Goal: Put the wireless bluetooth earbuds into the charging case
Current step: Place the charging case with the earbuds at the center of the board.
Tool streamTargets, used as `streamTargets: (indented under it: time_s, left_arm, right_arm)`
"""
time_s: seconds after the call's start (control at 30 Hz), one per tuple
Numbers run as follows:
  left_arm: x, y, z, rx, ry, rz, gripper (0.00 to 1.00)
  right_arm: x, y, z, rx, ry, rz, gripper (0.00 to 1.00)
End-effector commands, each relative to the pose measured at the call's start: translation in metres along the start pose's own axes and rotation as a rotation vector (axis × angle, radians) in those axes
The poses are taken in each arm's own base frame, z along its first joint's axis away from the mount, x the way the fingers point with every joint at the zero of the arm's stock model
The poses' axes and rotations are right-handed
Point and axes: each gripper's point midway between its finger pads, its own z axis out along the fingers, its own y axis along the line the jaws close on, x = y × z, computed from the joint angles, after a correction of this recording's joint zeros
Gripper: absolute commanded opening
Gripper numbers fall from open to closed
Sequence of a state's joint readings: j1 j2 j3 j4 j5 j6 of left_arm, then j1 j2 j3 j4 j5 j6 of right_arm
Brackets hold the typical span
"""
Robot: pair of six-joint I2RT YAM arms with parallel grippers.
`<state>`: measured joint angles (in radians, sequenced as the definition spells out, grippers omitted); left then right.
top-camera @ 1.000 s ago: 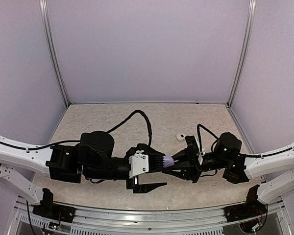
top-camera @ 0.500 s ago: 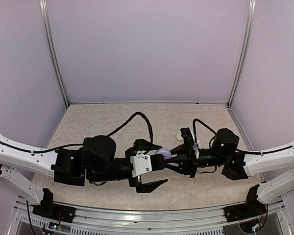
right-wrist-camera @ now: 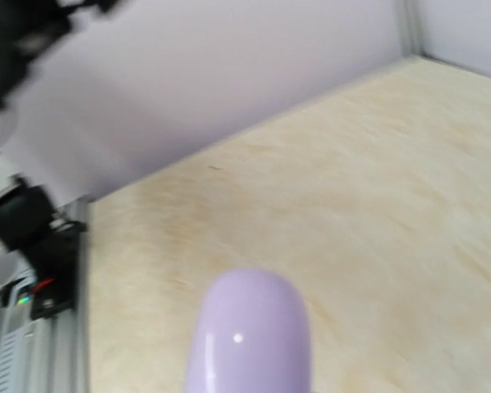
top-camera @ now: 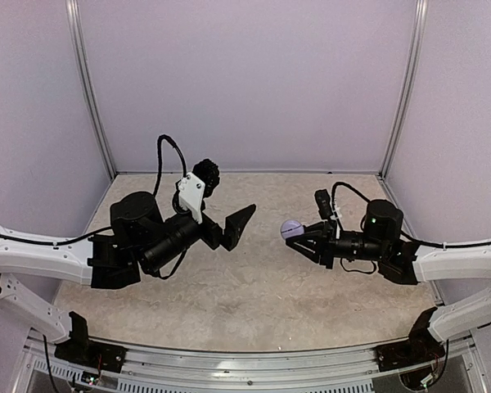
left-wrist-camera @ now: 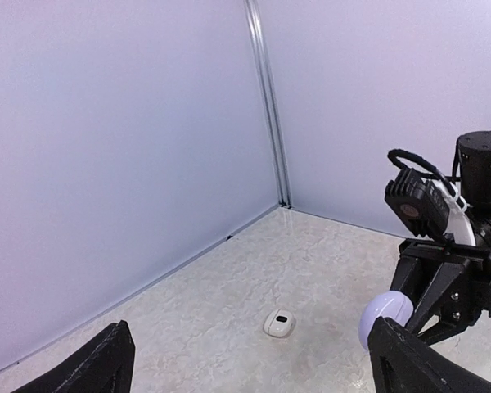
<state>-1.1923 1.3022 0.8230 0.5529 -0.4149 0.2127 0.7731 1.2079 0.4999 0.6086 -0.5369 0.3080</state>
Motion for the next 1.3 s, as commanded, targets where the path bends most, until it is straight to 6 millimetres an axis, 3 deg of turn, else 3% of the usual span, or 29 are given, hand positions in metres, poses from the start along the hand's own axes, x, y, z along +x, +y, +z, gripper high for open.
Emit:
streamTargets:
  time_s: [0.0, 0.23, 0.53, 0.93, 1.27]
  left_arm:
    - [-0.013, 0.023, 0.000, -0.091, -0.047, -0.153, 0.99]
    - [0.000, 0.047, 0.010, -0.162, 0.005, -0.264, 0.99]
    - [0.021, 0.062, 0.009, -0.229, 0.068, -0.282, 0.99]
    - [0.035, 0.080, -0.011, -0.291, 0.075, -0.307, 0.99]
    - [0.037, 0.086, -0.015, -0.304, 0.073, -0.320, 0.99]
  right_arm:
    - [0.022, -0.046, -0.011, 0.117, 0.082, 0.197, 0.00]
    - [0.061, -0.111, -0.021, 0.251, 0.166, 0.387, 0.00]
    - [0.082, -0.162, 0.010, 0.324, 0.241, 0.423, 0.07]
    - [0.116, -0.203, 0.040, 0.356, 0.319, 0.482, 0.10]
    - [0.130, -0.215, 0.038, 0.393, 0.346, 0.511, 0.29]
